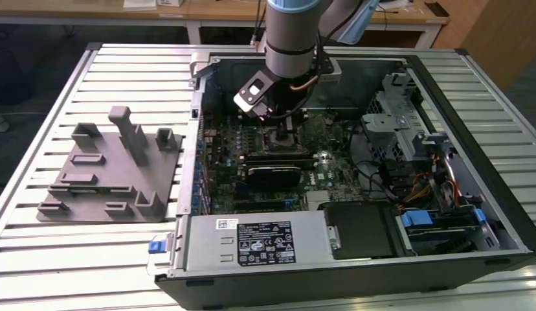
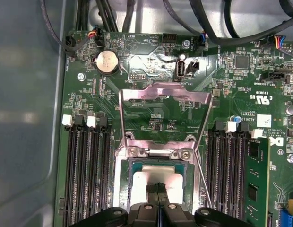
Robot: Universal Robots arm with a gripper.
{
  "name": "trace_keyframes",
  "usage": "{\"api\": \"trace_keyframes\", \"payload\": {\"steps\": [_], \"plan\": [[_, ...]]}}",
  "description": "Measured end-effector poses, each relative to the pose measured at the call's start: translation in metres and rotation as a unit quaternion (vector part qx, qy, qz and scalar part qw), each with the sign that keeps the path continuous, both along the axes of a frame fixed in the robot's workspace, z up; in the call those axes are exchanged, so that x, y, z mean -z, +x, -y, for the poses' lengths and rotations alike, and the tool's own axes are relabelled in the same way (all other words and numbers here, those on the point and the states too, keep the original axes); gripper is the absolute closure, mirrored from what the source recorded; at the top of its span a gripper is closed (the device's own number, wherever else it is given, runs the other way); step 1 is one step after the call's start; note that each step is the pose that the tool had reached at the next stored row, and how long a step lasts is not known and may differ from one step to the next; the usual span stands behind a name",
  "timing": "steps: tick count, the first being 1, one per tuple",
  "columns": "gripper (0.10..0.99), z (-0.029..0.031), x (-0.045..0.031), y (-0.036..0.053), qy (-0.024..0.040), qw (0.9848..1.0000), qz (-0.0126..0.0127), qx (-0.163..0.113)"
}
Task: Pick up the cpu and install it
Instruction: 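Place the cpu into insertion slot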
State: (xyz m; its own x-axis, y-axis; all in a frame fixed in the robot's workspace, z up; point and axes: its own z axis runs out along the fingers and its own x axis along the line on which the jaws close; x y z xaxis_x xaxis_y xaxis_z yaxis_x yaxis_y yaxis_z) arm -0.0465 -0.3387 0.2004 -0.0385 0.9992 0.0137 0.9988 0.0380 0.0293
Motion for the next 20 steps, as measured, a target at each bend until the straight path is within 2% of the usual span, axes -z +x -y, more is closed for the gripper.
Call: {"api": "trace_keyframes", "payload": {"steps": [14,17,18,20], "plan": [[0.98,0.0,0.0011,0.0,0.0001,1.0,0.0,0.0],[0.98,0.0,-0.0026,-0.0001,-0.0001,1.0,0.0,0.0],[0.98,0.0,-0.0068,-0.0001,0.0,1.0,0.0,0.0],[0.98,0.0,-0.01,-0.0001,0.0,1.0,0.0001,0.0]]}}
